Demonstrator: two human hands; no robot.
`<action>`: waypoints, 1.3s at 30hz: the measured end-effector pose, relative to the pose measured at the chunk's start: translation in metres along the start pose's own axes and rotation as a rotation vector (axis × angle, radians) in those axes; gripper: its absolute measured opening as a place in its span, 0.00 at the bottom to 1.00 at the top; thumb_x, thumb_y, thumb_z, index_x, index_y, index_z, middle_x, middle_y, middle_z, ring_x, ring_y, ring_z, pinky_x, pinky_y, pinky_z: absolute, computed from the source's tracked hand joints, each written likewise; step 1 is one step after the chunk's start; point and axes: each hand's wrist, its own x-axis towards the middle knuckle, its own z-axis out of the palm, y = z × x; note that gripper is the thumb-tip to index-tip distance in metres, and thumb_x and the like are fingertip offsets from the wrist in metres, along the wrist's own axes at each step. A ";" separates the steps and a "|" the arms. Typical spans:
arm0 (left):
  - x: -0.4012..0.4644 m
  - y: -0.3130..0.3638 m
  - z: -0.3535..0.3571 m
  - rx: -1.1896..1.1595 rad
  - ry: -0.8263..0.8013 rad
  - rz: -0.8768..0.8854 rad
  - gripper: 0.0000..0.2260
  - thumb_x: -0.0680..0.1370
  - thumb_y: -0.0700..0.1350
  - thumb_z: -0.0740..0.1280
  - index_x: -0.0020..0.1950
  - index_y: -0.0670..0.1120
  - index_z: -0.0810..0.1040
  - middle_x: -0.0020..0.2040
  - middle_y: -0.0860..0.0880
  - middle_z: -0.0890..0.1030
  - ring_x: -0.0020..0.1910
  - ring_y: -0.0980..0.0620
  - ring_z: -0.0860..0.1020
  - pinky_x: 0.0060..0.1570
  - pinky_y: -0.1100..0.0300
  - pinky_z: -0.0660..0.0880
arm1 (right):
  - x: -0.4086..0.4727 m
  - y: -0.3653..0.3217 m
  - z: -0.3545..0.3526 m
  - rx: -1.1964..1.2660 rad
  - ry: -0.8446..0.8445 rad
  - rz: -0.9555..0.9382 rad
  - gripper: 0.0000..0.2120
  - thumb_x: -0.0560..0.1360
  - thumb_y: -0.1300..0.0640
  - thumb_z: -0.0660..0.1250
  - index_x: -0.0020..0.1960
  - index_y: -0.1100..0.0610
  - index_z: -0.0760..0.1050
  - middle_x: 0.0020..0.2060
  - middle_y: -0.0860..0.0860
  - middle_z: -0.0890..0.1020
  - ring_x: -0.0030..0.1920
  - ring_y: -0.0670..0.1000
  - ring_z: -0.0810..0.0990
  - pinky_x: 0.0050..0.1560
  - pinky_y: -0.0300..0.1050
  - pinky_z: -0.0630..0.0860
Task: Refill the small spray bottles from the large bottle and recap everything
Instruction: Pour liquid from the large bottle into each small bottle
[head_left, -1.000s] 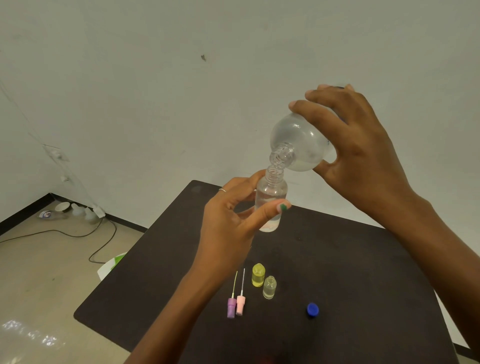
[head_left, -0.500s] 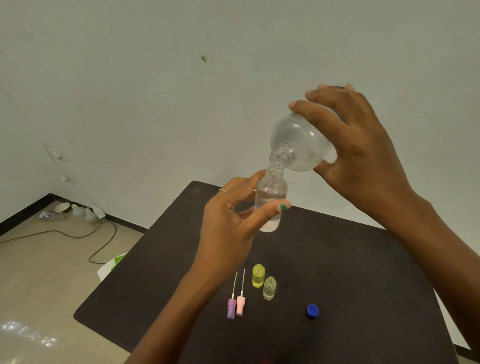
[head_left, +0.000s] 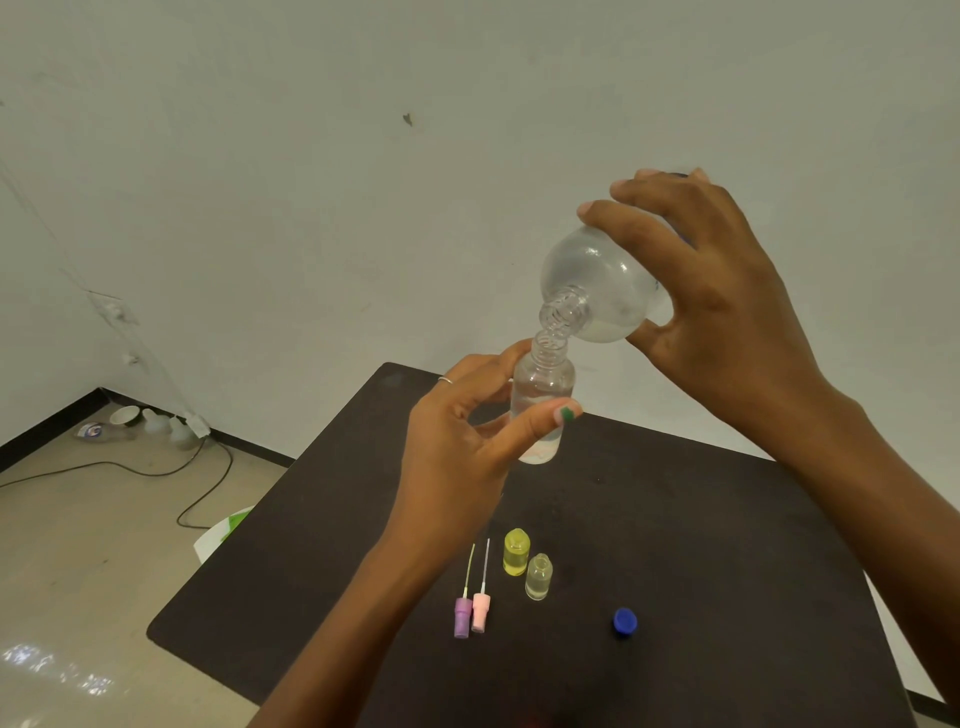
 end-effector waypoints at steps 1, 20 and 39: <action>0.000 0.000 0.000 0.002 0.000 0.000 0.16 0.71 0.46 0.69 0.59 0.49 0.78 0.51 0.54 0.80 0.53 0.63 0.76 0.44 0.78 0.71 | 0.000 0.000 0.000 0.001 0.001 0.000 0.31 0.66 0.65 0.76 0.67 0.59 0.70 0.63 0.60 0.73 0.66 0.60 0.69 0.70 0.56 0.62; 0.001 -0.003 0.002 0.017 0.005 0.001 0.16 0.70 0.48 0.68 0.58 0.51 0.76 0.51 0.57 0.79 0.52 0.66 0.76 0.45 0.79 0.70 | -0.004 0.002 0.005 0.030 -0.018 0.032 0.31 0.66 0.63 0.76 0.67 0.59 0.70 0.63 0.60 0.74 0.65 0.60 0.70 0.71 0.55 0.60; 0.002 -0.012 0.003 0.013 -0.011 -0.012 0.17 0.70 0.49 0.68 0.58 0.49 0.78 0.49 0.54 0.80 0.50 0.63 0.77 0.45 0.77 0.71 | -0.027 -0.009 0.021 0.244 -0.045 0.294 0.31 0.65 0.48 0.74 0.65 0.53 0.70 0.58 0.50 0.77 0.56 0.53 0.76 0.49 0.45 0.73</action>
